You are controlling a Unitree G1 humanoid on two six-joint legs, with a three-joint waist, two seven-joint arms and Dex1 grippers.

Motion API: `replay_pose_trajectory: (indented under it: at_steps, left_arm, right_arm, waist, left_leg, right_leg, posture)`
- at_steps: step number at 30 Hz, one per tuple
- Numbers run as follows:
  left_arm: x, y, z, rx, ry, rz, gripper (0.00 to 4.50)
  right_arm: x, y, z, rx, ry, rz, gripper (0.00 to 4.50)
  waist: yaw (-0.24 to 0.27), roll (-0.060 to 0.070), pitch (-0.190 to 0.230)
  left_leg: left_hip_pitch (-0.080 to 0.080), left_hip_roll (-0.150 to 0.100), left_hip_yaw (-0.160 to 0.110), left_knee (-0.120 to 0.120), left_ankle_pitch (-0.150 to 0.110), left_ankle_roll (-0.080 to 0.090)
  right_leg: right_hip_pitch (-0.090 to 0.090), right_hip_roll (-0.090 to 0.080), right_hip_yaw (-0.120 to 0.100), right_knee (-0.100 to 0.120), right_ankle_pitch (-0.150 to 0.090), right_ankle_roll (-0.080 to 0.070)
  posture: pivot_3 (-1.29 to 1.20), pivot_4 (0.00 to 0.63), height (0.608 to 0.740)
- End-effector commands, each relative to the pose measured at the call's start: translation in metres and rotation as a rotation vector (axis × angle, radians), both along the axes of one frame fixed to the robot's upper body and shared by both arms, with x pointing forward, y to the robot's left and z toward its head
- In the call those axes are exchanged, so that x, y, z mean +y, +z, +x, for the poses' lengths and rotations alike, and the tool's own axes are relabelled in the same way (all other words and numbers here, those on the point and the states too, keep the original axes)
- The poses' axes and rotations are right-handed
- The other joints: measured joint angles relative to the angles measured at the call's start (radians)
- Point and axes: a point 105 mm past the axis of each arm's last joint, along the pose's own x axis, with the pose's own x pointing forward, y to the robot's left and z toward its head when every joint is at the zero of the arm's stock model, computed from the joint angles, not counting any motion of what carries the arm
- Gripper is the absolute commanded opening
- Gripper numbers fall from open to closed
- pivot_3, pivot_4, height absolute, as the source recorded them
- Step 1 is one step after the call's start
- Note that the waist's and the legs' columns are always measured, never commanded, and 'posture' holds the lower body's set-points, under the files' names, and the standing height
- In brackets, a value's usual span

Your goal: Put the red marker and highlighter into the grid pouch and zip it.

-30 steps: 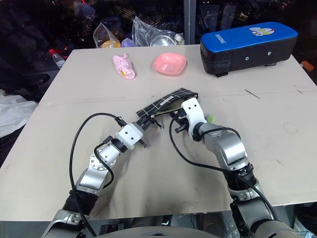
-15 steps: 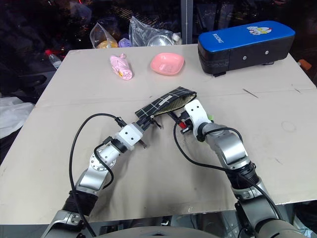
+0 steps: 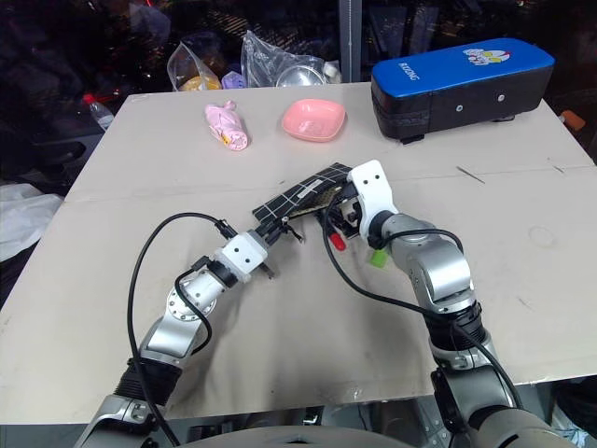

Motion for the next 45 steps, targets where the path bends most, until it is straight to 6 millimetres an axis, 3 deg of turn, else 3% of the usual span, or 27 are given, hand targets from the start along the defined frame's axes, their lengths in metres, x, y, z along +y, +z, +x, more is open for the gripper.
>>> replay_pose_trajectory:
  at_steps: [1, 5, 6, 10, 13, 14, 17, 21, 25, 28, 31, 38, 45]
  left_arm:
    - [0.002, 0.016, 0.0, -0.052, 0.001, -0.014, 0.0]
    - [0.004, 0.016, -0.001, -0.051, 0.004, -0.012, 0.0]
    - [0.005, 0.016, -0.001, -0.05, 0.005, -0.012, 0.0]
    - [0.006, 0.016, -0.002, -0.048, 0.009, -0.011, 0.0]
    - [0.006, 0.016, -0.003, -0.046, 0.011, -0.011, 0.0]
    - [0.005, 0.015, -0.003, -0.045, 0.011, -0.012, 0.0]
    - [0.004, 0.015, -0.003, -0.044, 0.008, -0.014, 0.0]
    - [0.005, 0.019, -0.001, -0.046, 0.01, -0.028, 0.0]
    - [0.002, 0.023, 0.0, -0.05, 0.002, -0.039, 0.0]
    - [-0.001, 0.025, 0.001, -0.05, -0.012, -0.043, 0.0]
    - [-0.004, 0.024, 0.001, -0.048, -0.024, -0.042, 0.0]
    - [-0.004, 0.026, 0.002, -0.051, -0.027, -0.037, 0.0]
    - [-0.006, 0.031, 0.002, -0.066, -0.045, -0.024, 0.0]
  right_arm:
    - [0.009, -0.019, -0.015, -0.002, 0.089, -0.12, 3.47]
    - [0.008, -0.039, -0.019, 0.014, 0.109, -0.206, 3.47]
    - [0.008, -0.042, -0.02, 0.021, 0.114, -0.208, 3.23]
    - [0.005, -0.042, -0.017, 0.008, 0.092, -0.211, 1.8]
    - [0.001, -0.037, -0.013, -0.007, 0.076, -0.206, 0.43]
    - [0.0, -0.036, -0.011, -0.011, 0.069, -0.203, 0.21]
    - [-0.015, -0.027, -0.006, -0.024, 0.039, -0.211, 0.22]
    - [-0.046, -0.003, -0.014, -0.074, 0.109, -0.257, 0.22]
    - [-0.081, 0.019, -0.023, -0.154, 0.216, -0.385, 0.22]
    - [-0.102, 0.04, -0.018, -0.236, 0.244, -0.493, 0.22]
    - [-0.103, 0.05, -0.013, -0.292, 0.266, -0.555, 0.22]
    - [-0.102, 0.047, -0.006, -0.36, 0.331, -0.654, 0.22]
    - [-0.076, 0.043, 0.004, -0.473, 0.437, -0.738, 0.22]
  waist:
    - [0.002, 0.0, 0.0]
    - [0.0, 0.0, 0.0]
    - [0.0, 0.0, 0.0]
    - [0.0, 0.0, 0.0]
    - [0.002, 0.0, 0.0]
    - [0.002, 0.0, 0.0]
    - [0.003, 0.0, 0.0]
    - [0.011, 0.0, 0.001]
    - [0.009, -0.001, 0.001]
    - [0.002, 0.0, 0.002]
    - [0.009, -0.001, 0.003]
    - [0.014, -0.002, 0.004]
    - [0.017, -0.002, 0.004]
  left_leg:
    - [0.0, 0.0, 0.0, 0.0, 0.0, 0.0]
    - [0.0, 0.0, 0.0, 0.0, 0.0, 0.0]
    - [0.0, 0.0, 0.0, 0.0, 0.0, 0.0]
    - [0.0, 0.0, 0.0, 0.0, 0.0, 0.0]
    - [0.0, 0.0, 0.0, 0.0, 0.0, 0.0]
    - [0.0, 0.0, 0.0, 0.0, 0.0, 0.0]
    - [0.0, 0.0, 0.0, 0.0, 0.0, 0.0]
    - [-0.001, -0.001, 0.0, 0.001, 0.0, 0.0]
    - [-0.001, 0.0, 0.0, 0.0, 0.0, 0.0]
    - [-0.001, 0.001, 0.0, -0.001, 0.0, 0.0]
    - [-0.002, 0.0, 0.001, 0.001, -0.001, 0.001]
    - [-0.002, 0.0, 0.0, 0.001, -0.001, 0.001]
    - [-0.002, 0.0, 0.001, 0.001, -0.001, 0.001]
  right_leg:
    - [0.0, 0.0, 0.0, 0.0, 0.0, 0.0]
    - [0.0, 0.0, 0.0, 0.0, 0.0, 0.0]
    - [0.0, 0.0, 0.0, 0.0, 0.0, 0.0]
    - [0.0, 0.0, 0.0, 0.0, 0.0, 0.0]
    - [0.0, 0.0, 0.0, 0.0, 0.0, 0.0]
    - [0.0, 0.0, 0.0, 0.0, 0.0, 0.0]
    - [0.0, 0.0, 0.0, 0.0, 0.0, 0.0]
    - [0.0, -0.001, -0.001, -0.001, 0.0, 0.0]
    - [0.0, 0.0, -0.001, -0.002, 0.0, 0.0]
    - [0.0, 0.0, -0.001, -0.002, 0.0, 0.0]
    - [0.001, -0.001, -0.001, -0.004, 0.0, 0.0]
    - [0.001, -0.001, -0.001, -0.005, 0.0, 0.0]
    - [0.001, -0.001, -0.001, -0.005, 0.0, 0.0]
  posture:
    - [0.0, 0.15, 0.734]
    - [0.0, 0.15, 0.734]
    - [0.0, 0.15, 0.734]
    - [0.0, 0.15, 0.734]
    - [0.0, 0.15, 0.734]
    - [0.0, 0.15, 0.734]
    - [0.0, 0.15, 0.734]
    - [0.0, 0.15, 0.734]
    - [0.0, 0.15, 0.734]
    - [0.0, 0.15, 0.734]
    - [0.0, 0.15, 0.734]
    - [0.0, 0.15, 0.734]
    - [0.0, 0.15, 0.734]
